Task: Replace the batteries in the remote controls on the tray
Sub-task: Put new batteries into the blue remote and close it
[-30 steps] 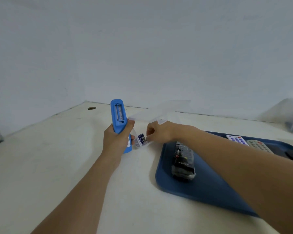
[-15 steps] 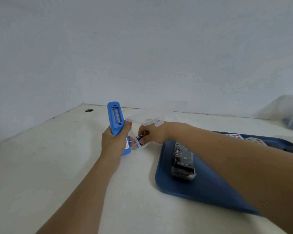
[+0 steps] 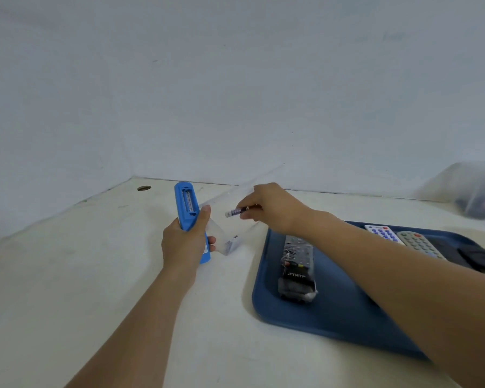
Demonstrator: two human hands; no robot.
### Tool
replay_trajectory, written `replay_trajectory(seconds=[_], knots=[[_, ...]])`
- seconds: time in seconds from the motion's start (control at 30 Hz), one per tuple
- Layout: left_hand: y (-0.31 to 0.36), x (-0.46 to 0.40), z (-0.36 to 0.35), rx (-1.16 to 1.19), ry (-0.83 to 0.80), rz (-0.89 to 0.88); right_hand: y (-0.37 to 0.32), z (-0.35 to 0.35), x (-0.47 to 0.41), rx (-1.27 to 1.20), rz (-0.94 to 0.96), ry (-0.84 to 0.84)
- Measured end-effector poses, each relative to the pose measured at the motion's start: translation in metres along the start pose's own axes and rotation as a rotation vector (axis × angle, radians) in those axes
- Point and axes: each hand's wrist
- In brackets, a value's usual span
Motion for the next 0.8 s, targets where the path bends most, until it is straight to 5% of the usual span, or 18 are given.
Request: replay_trajectory(seconds=[0.13,0.3,0.43,0.53,0.7,0.8], knots=[[-0.003,-0.001,0.003,0.01,-0.017,0.009,0.006,0.024,0.027,-0.104,-0.048,0.087],[-0.001,0.005,0.009,0.145,0.038,-0.005,0.017,0.032,0.072,-1.026,-0.35,0.132],[0.02,0.029,0.007,0.261,0.107,-0.205,0.018,0.04,0.103,-1.425,-0.437,0.116],[0.044,0.063,-0.017,0.269,-0.012,-0.302,0.015,0.049,0.125,-1.395,-0.416,0.19],[0.061,0.118,-0.107,0.227,-0.489,-0.088,0.016,0.071,0.158,-0.875,-0.288,0.499],[0.058,0.13,-0.144,0.251,-0.541,-0.078,0.024,0.084,0.174,-0.775,-0.258,0.602]])
Point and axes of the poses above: each hand's wrist, its own x-axis away from the middle knuckle, its own z-axis out of the back of the hand, y = z × x, and after that the axes turned 2 degrees about z, right-handed
